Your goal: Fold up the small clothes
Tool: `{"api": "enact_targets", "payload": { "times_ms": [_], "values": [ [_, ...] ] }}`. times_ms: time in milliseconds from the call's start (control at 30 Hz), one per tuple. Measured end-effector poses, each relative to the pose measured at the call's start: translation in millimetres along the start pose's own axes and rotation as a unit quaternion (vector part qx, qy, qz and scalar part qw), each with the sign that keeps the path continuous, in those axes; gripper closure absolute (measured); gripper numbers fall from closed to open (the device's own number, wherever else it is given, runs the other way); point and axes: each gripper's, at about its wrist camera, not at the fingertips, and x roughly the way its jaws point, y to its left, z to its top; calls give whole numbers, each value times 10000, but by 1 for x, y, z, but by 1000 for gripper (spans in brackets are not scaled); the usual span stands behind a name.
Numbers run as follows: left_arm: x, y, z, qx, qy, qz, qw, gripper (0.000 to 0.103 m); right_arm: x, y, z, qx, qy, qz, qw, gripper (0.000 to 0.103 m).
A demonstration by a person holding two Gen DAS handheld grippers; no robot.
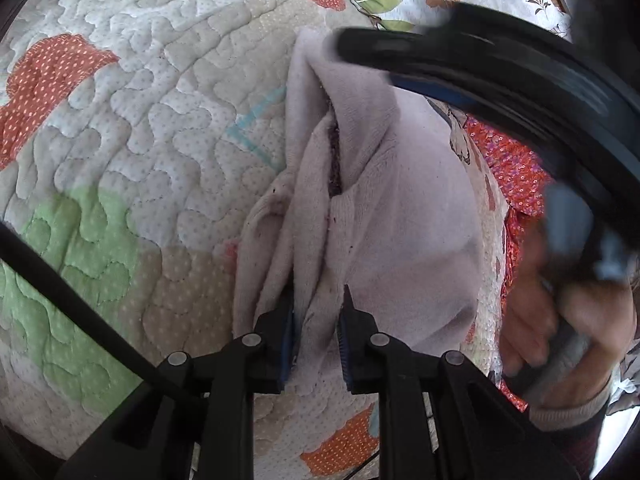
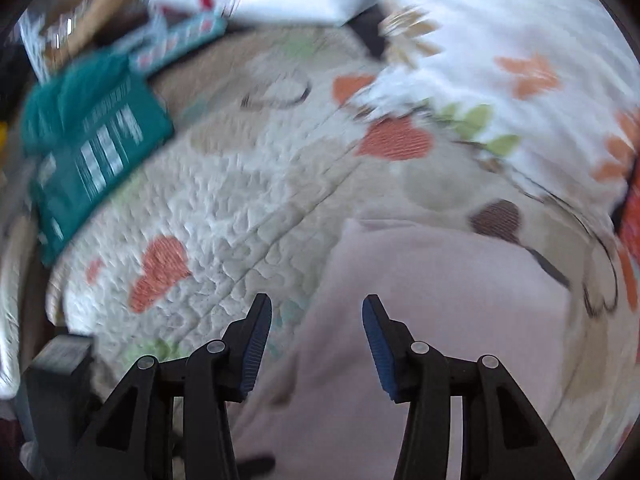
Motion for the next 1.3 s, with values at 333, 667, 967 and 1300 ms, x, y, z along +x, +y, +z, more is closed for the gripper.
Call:
{"api": "enact_targets", "payload": {
  "times_ms": [333, 667, 967, 1300],
  "values": [
    [-10, 9, -5, -35, -53, 23, 10000, 85, 28, -25, 49, 639, 21, -514, 9966, 99],
    [-6, 6, -18, 211, 16, 162, 9996, 86, 72, -51, 58, 1591, 141, 442, 9862, 94],
    [-47, -15, -5, 560, -509, -59, 9971, 75, -52, -69, -11, 1266, -520, 284, 9902, 51],
    [-15, -4, 31, 184, -425, -209, 9987, 38, -86, -64, -165, 1313, -558, 297, 9893, 41]
  ]
}}
